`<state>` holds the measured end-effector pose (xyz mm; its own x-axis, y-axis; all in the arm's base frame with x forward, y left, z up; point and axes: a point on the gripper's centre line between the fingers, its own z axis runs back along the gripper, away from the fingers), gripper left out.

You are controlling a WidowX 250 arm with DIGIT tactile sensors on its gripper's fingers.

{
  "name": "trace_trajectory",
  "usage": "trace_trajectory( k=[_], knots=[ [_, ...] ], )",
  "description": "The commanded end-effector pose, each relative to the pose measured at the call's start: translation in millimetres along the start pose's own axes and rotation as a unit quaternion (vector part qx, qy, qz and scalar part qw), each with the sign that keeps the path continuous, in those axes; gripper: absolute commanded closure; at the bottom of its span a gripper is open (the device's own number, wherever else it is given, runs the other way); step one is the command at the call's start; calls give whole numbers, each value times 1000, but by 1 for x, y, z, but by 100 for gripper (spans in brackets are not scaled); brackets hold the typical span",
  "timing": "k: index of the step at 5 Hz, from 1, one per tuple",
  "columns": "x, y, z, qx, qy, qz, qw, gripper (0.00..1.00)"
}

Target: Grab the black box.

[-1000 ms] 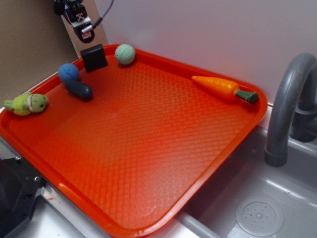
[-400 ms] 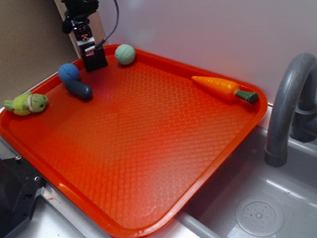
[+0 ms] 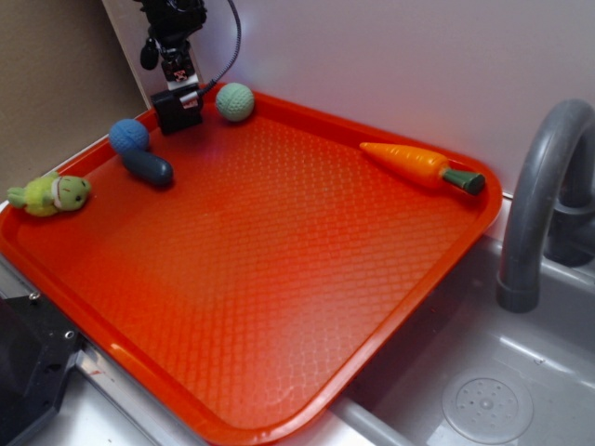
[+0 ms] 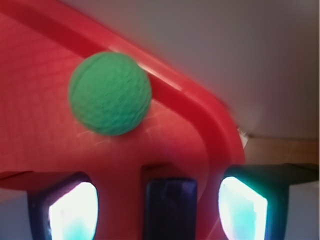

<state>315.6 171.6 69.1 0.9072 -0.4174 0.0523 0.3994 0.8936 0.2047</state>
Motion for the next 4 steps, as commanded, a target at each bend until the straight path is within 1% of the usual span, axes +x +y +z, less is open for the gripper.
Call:
trace_trajectory(
  k=[1, 2, 3, 4],
  knots=[
    [-12, 6, 12, 19, 1, -14, 1000, 0],
    [-19, 10, 13, 25, 6, -10, 1000, 0],
    [-19, 12, 10, 35, 3, -15, 999, 0],
    [-16, 15, 5, 32, 10, -19, 999, 0]
  ],
)
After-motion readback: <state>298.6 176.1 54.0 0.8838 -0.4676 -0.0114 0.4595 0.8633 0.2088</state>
